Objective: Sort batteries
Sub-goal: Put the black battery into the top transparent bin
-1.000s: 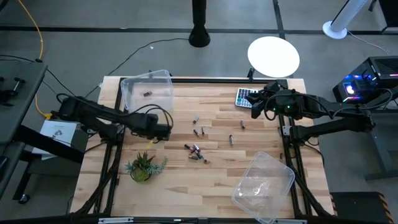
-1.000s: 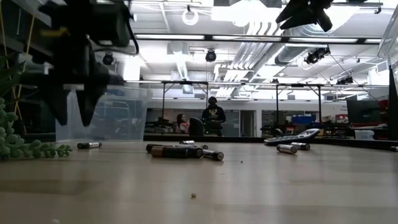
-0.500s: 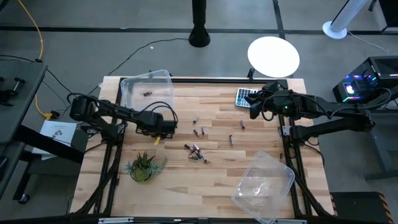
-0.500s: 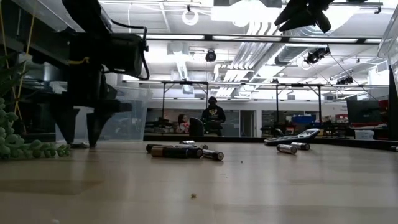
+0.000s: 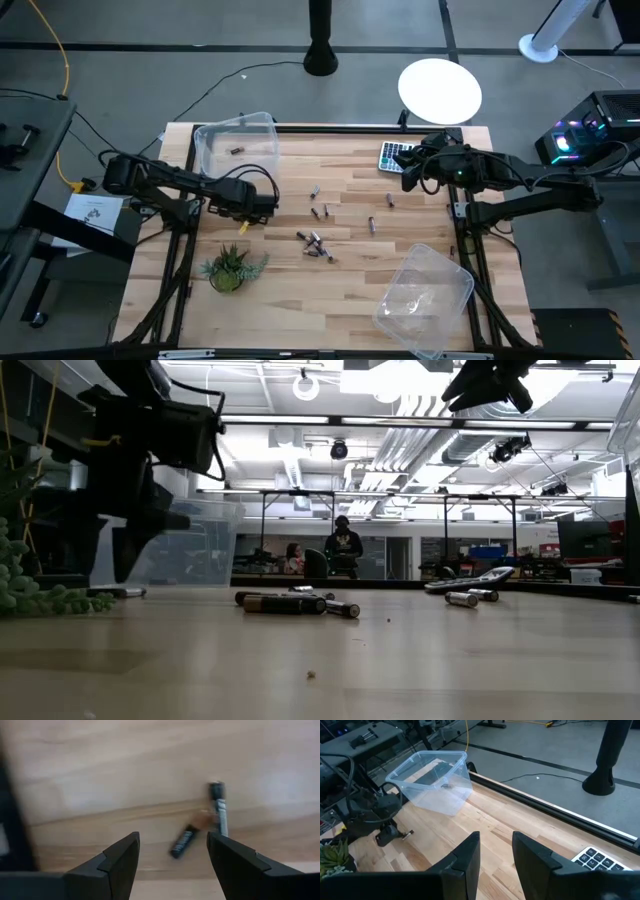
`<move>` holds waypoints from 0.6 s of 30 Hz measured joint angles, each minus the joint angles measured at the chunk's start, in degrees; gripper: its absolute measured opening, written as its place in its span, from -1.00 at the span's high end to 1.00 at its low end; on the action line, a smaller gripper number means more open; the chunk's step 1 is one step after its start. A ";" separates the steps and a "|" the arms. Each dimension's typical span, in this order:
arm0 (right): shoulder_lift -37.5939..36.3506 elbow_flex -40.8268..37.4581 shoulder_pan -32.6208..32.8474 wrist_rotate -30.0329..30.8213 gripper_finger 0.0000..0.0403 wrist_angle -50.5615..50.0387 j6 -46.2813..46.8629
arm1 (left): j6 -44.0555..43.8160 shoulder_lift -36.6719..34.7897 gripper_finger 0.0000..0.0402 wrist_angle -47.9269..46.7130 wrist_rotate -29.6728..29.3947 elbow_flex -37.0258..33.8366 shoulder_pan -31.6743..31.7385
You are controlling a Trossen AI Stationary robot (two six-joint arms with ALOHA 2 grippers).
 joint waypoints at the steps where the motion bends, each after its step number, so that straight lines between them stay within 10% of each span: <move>1: 0.00 0.00 0.00 0.00 0.46 -0.03 -0.02 | 1.47 -0.35 -0.13 0.08 -0.26 0.02 -0.02; 18: 0.00 0.00 0.00 0.26 0.46 0.02 1.09 | 23.76 -0.69 -0.06 12.08 4.13 -7.61 2.51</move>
